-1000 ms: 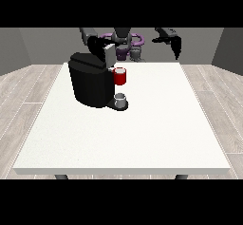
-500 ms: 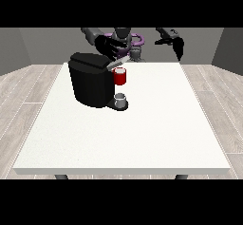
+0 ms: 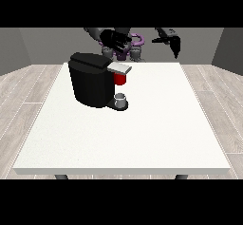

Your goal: Insert the coffee pod into the coffee machine and close the lid

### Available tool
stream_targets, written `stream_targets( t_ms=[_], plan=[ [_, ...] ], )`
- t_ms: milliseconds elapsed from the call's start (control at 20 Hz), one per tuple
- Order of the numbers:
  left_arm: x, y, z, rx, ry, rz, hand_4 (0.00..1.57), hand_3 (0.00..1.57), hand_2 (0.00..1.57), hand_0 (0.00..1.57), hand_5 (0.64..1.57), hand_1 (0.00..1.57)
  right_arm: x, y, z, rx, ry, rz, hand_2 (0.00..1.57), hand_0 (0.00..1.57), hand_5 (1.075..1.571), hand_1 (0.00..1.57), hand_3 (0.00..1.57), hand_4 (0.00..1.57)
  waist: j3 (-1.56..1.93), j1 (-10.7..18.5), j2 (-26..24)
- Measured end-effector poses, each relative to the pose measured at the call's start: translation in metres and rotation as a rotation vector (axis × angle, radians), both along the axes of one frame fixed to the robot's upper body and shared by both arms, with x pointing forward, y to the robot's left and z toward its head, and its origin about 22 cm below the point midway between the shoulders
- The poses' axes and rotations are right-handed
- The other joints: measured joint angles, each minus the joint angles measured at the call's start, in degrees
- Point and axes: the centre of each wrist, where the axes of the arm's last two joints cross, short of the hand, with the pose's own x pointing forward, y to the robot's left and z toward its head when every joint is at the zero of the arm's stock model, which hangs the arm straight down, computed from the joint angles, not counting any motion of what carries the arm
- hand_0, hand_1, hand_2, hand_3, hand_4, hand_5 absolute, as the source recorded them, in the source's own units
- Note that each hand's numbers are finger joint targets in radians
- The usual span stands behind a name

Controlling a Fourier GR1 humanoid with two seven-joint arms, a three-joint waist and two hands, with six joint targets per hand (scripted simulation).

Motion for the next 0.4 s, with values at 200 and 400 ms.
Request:
stream_targets(
  t_ms=[200, 400],
  plan=[
    [-0.004, -0.004, -0.007, -0.015, 0.01, -0.002, 0.19, 0.0, 0.0, 0.0, 1.571, 0.0, -0.015, 0.004, -0.022, 0.058, 0.003, 0.068, 0.0, 0.0, 1.571, 0.0, 0.0, 0.27, 0.0, -1.13, -2.35],
    [-0.013, 0.001, -0.025, -0.028, 0.056, 0.026, 0.19, 0.0, 0.0, 0.0, 1.571, 0.0, -0.043, 0.004, -0.054, 0.157, 0.079, 0.078, 0.0, 0.0, 1.571, 0.0, 0.0, 0.16, 0.0, -3.64, -6.17]
  ],
)
